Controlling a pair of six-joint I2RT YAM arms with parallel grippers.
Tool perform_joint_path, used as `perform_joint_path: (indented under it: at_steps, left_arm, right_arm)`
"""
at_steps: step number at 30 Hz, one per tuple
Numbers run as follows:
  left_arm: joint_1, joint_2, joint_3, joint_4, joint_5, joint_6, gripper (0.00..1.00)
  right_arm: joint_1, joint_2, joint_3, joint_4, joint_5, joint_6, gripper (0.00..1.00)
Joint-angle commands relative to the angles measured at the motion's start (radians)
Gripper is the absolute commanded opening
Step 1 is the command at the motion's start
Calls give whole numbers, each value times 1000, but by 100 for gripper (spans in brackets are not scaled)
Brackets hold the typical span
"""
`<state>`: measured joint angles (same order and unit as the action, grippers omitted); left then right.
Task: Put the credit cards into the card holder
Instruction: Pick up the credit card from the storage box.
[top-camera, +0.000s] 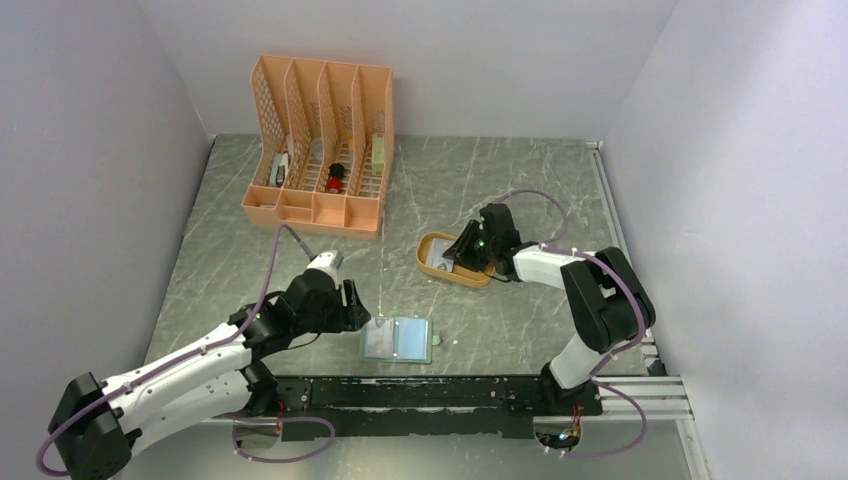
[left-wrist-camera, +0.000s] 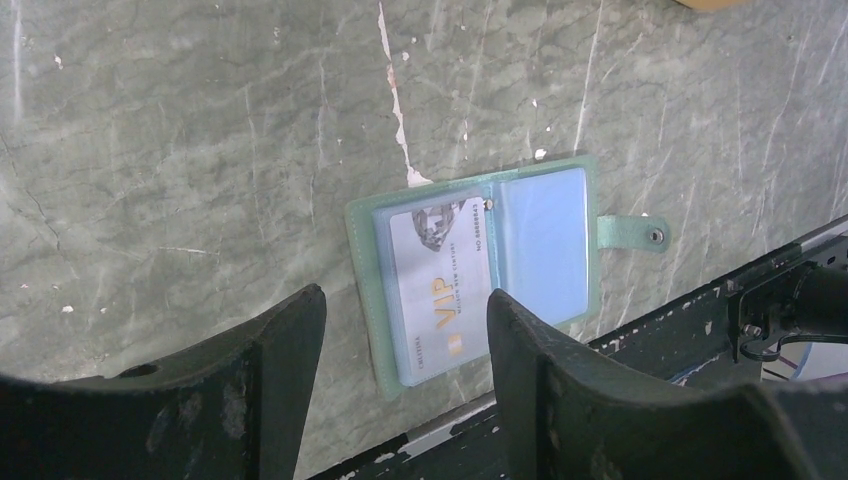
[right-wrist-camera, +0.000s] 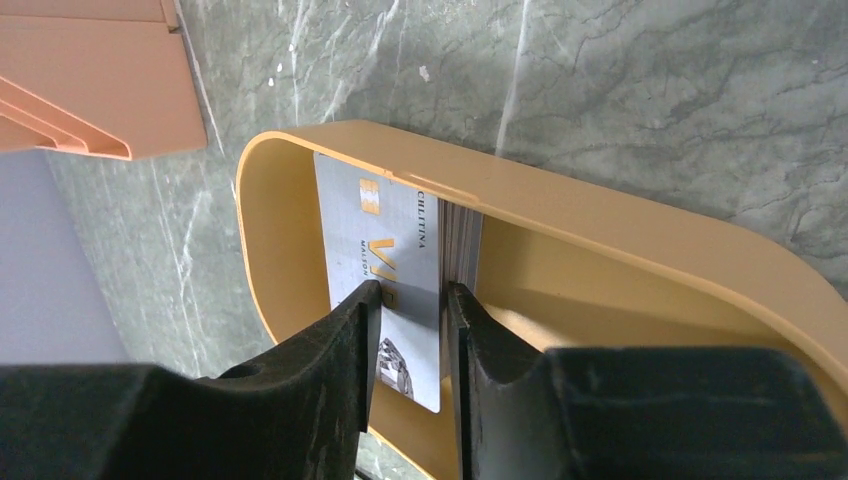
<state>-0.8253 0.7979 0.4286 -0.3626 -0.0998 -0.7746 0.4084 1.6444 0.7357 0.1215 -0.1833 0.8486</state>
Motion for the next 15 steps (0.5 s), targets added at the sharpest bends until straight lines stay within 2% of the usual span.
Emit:
perform_joint_path:
  at_steps: [1,15]
  left_arm:
    - [5,9,-6,42,24,-5,65]
    - [3,19,-19,62,39,-16,64]
  right_arm:
    - [-26,-15,-46,0,-3,-8,32]
    - [-49,-68,-76,10,-37,-10,27]
